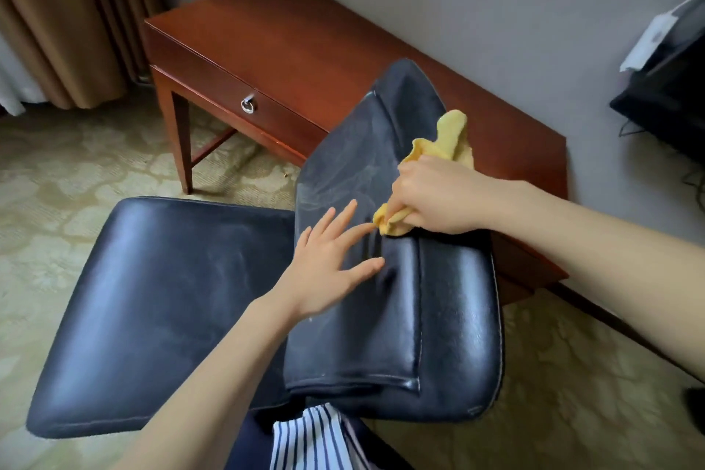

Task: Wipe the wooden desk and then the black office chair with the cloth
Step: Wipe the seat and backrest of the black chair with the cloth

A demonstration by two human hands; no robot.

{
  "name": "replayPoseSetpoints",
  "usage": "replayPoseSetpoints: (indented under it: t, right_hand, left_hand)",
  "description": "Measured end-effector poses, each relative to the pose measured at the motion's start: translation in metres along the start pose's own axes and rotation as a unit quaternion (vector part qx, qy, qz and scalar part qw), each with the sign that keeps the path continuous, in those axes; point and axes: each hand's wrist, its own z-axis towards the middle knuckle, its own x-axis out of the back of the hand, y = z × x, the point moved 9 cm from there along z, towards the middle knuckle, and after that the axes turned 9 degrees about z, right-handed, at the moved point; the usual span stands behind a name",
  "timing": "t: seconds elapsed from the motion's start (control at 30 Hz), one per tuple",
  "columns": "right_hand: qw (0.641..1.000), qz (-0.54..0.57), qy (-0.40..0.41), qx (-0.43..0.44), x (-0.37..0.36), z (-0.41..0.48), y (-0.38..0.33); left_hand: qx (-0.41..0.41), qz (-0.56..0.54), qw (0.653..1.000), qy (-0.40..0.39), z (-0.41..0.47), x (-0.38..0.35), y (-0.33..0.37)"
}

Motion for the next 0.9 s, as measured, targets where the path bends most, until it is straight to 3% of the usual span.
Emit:
replayPoseSetpoints:
  t: [0.13,0.23,0.33,0.47,0.53,0.73,0.9]
  right_hand:
    - [0.987,0.126,-0.072,0.066,-0.03,-0.025,-0.06]
    - [0.989,0.071,-0.084,0.096,-0.052,-0.022,-0.088]
    - [0.992,0.014,-0.102,0.068,-0.063,-0.013,-0.072]
    - [0.996,-0.034,-0.02,0.076,-0.042,-0.006,-0.049]
    - [0.996,-0.047,-0.024,0.069,-0.041,-0.002,-0.039]
    - [0.988,-0.039,-0.02,0.151,-0.038,0.02,-0.022]
    - [0.987,-0.117,-0.031,0.11,-0.007,0.082,0.039]
  left_hand:
    - [0.002,-0.003,0.999,-0.046,-0.003,-0.003,-0.024]
    - [0.001,0.009,0.998,-0.068,0.005,0.001,-0.043]
    - [0.028,0.021,0.994,-0.105,0.012,-0.008,-0.057]
    - [0.078,0.003,0.985,-0.156,0.022,-0.023,-0.069]
    - [0.092,-0.018,0.984,-0.155,0.028,-0.026,-0.071]
    - [0.115,-0.027,0.989,-0.087,0.065,-0.019,-0.082]
    - [0.152,-0.043,0.986,-0.055,0.078,-0.018,-0.084]
